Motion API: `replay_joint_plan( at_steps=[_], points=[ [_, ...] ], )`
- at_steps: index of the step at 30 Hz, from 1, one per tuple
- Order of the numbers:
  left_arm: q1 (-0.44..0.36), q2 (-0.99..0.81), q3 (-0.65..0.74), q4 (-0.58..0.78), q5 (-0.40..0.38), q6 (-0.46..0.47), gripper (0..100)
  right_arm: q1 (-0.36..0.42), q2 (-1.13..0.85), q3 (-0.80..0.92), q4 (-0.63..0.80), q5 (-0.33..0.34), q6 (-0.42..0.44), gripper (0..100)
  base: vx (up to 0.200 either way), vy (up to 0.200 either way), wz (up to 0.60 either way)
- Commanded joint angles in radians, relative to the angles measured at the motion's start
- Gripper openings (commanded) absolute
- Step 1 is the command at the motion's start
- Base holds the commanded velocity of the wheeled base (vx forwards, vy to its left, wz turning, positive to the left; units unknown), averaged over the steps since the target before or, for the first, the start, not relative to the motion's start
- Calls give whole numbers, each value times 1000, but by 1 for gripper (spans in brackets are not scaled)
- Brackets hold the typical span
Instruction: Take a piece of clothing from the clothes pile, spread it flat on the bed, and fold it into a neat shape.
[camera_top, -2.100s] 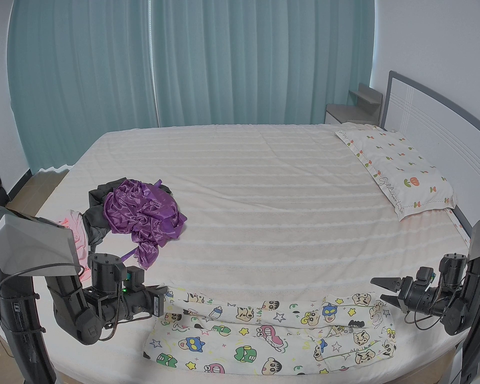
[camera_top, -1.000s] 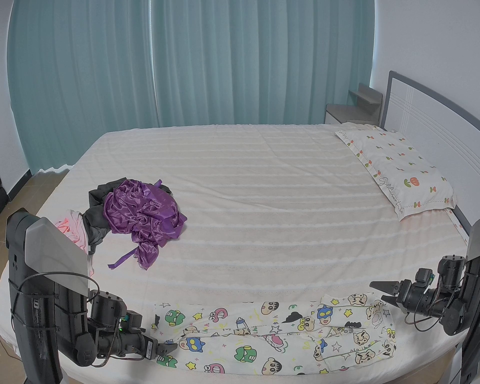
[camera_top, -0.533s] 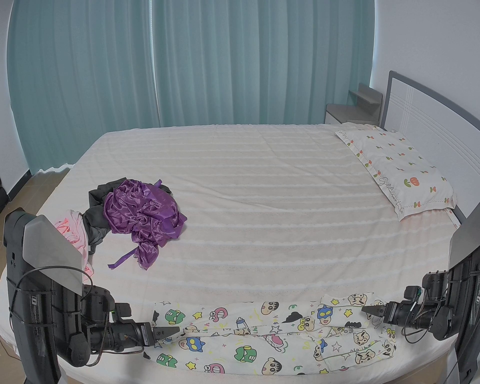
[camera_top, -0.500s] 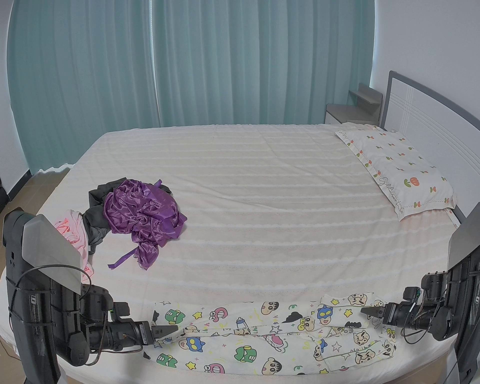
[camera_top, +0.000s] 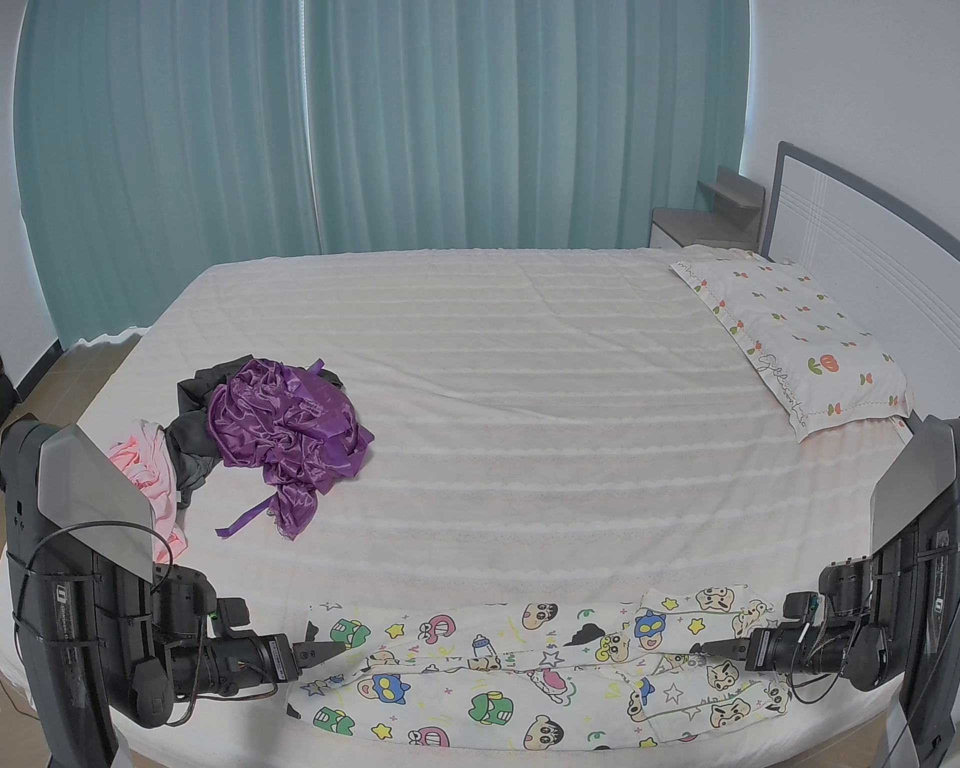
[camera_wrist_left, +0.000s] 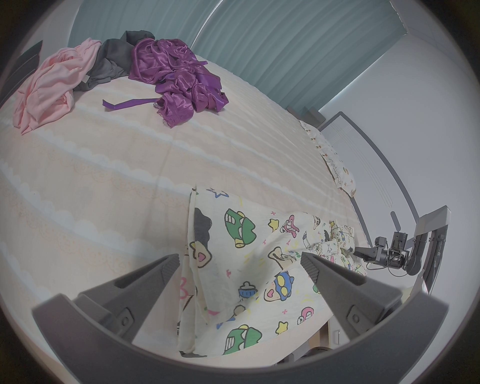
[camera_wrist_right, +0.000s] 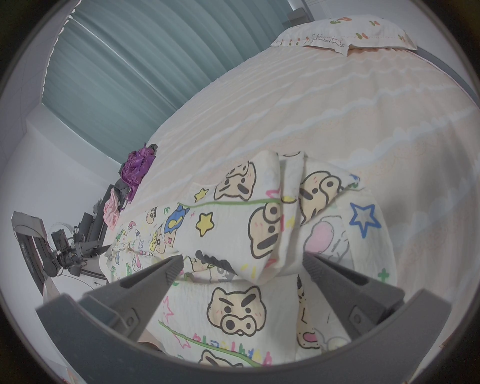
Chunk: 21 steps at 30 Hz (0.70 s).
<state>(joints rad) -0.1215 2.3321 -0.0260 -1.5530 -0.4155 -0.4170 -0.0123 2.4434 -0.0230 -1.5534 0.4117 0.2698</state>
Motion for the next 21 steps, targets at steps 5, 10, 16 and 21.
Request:
replay_joint_plan(
  at_steps=[5,10,16,21],
  points=[
    [0,3,0,-18,0,0,100,6,22,5,-17,-11,-14,0,0,0,0],
    [-3,12,-2,-18,0,0,100,-5,-14,23,-17,-1,-15,0,0,0,0],
    [-4,19,-2,-18,0,1,100,-31,-17,23,-17,1,-14,0,0,0,0],
    [-3,26,-3,-18,0,1,100,-47,-17,23,-17,-2,-15,0,0,0,0]
  ],
)
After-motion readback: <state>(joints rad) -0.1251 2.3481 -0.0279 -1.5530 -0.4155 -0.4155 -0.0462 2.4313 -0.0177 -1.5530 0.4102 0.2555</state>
